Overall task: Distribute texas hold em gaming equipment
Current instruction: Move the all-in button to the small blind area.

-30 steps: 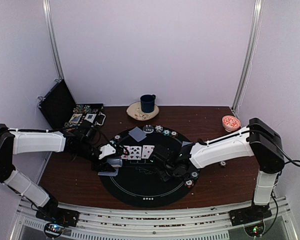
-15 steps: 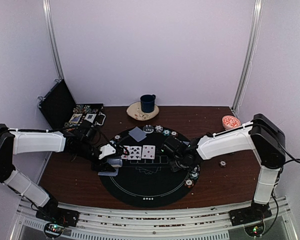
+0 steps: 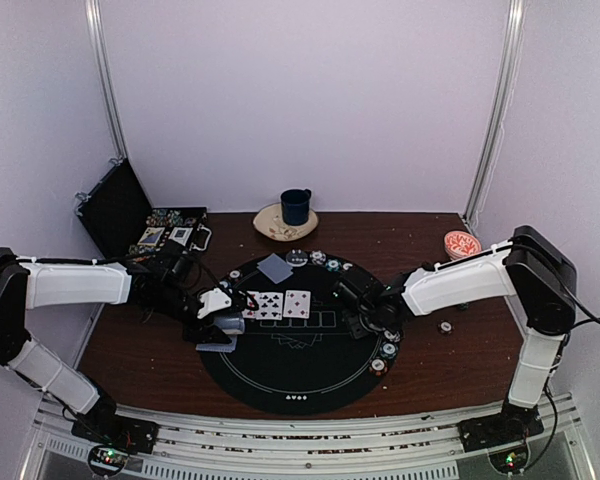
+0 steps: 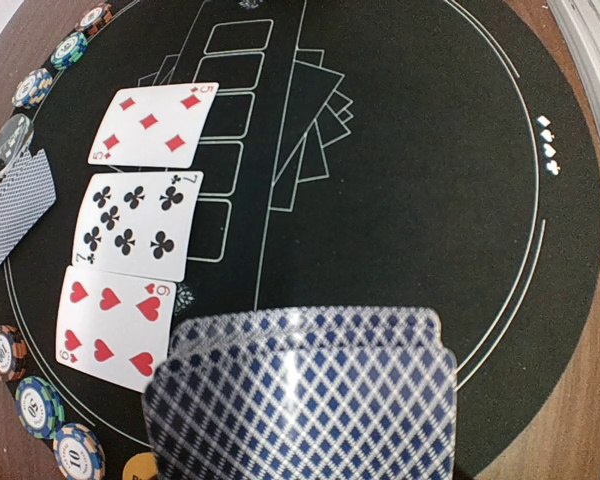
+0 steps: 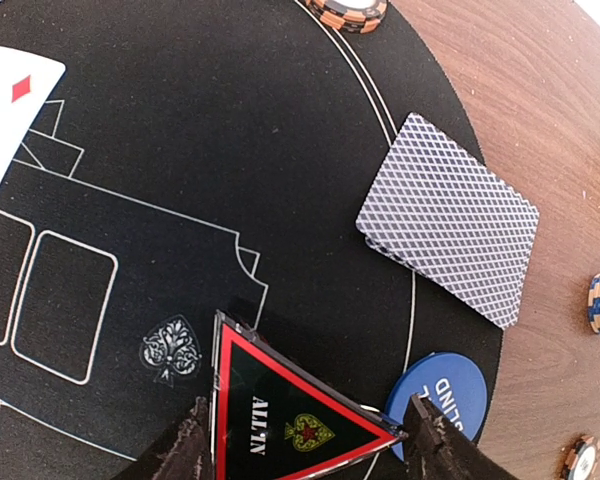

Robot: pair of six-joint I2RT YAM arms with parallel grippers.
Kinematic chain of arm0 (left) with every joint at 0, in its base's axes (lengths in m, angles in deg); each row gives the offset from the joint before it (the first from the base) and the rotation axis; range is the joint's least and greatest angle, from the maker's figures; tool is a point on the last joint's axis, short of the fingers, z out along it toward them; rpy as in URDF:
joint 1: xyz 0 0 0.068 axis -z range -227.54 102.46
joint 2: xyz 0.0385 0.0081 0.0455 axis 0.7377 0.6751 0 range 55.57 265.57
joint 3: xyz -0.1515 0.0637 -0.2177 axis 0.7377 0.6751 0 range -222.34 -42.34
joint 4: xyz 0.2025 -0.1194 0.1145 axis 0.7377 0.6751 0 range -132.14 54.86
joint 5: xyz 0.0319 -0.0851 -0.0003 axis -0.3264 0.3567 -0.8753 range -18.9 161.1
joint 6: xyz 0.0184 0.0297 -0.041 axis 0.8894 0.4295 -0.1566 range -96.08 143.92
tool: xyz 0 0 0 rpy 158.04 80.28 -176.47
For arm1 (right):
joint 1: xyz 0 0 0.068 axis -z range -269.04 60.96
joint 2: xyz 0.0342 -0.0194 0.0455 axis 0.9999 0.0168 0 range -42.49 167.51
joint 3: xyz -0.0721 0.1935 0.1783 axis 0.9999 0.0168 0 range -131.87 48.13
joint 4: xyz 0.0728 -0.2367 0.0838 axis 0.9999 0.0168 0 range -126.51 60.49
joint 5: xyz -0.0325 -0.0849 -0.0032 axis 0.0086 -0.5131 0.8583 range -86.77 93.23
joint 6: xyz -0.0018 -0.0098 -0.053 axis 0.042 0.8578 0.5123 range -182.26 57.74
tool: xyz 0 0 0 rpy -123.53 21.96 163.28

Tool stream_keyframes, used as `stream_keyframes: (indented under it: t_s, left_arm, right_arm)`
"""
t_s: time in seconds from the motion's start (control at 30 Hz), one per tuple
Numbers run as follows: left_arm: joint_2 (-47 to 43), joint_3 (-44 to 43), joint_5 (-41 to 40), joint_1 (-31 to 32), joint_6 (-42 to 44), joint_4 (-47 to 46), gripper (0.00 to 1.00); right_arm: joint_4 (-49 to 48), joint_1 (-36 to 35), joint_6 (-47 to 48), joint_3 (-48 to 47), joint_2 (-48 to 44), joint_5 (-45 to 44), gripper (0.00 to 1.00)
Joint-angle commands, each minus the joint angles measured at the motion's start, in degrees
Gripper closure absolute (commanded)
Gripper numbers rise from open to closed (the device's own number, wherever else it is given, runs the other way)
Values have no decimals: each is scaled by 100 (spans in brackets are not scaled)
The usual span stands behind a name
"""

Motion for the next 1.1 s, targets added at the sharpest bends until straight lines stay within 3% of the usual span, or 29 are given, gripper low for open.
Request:
stream_keyframes:
  t_s: [0.0,0.7,1.07]
  left_arm:
    - [61,-124,29,-26,-47,-233,66]
    - [72,-124,28,-25,-60,-234,66]
    - [83,-132,19,-28,-59,-241,66]
  right_arm:
    - [138,57,-128,180,-187,161,45]
    - [332,-121,-678,385,-330,198,42]
    - [599,-250,-785,239,-343,-21,34]
